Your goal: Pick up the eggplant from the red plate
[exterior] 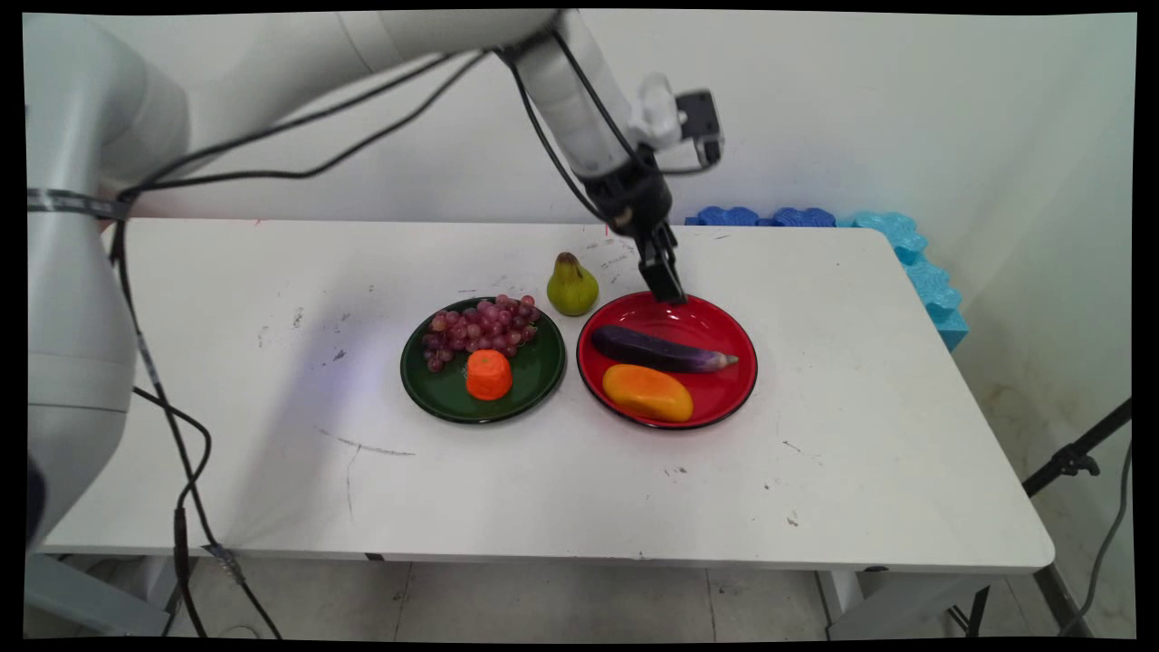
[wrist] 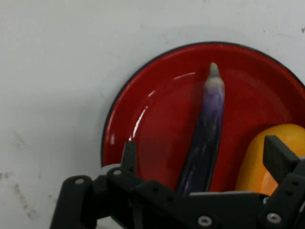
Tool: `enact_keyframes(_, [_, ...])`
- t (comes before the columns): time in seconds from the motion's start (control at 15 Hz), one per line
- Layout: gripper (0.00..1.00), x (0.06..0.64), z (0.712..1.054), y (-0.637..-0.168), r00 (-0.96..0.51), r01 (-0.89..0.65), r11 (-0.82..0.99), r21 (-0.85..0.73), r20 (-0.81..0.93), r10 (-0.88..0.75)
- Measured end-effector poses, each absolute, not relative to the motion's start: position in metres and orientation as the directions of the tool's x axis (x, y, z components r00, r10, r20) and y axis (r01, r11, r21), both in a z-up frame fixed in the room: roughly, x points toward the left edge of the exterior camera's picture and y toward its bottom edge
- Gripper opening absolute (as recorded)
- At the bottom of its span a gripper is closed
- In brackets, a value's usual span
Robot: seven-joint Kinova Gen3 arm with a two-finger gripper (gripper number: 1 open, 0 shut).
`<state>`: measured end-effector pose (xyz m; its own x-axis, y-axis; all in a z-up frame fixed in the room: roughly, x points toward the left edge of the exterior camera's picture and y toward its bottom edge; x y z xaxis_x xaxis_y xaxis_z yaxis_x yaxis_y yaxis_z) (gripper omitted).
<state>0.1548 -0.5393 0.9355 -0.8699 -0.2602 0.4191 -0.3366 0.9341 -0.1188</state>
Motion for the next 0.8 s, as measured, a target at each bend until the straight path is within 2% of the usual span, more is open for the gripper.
enact_keyframes(0.6, [1.0, 0.121, 0.864, -0.558, -0.881, -0.36, 0.93, -0.068, 0.352, -0.315])
enact_keyframes(0.8, [1.0, 0.114, 0.85, -0.561, -0.882, -0.361, 0.931, -0.06, 0.345, -0.32])
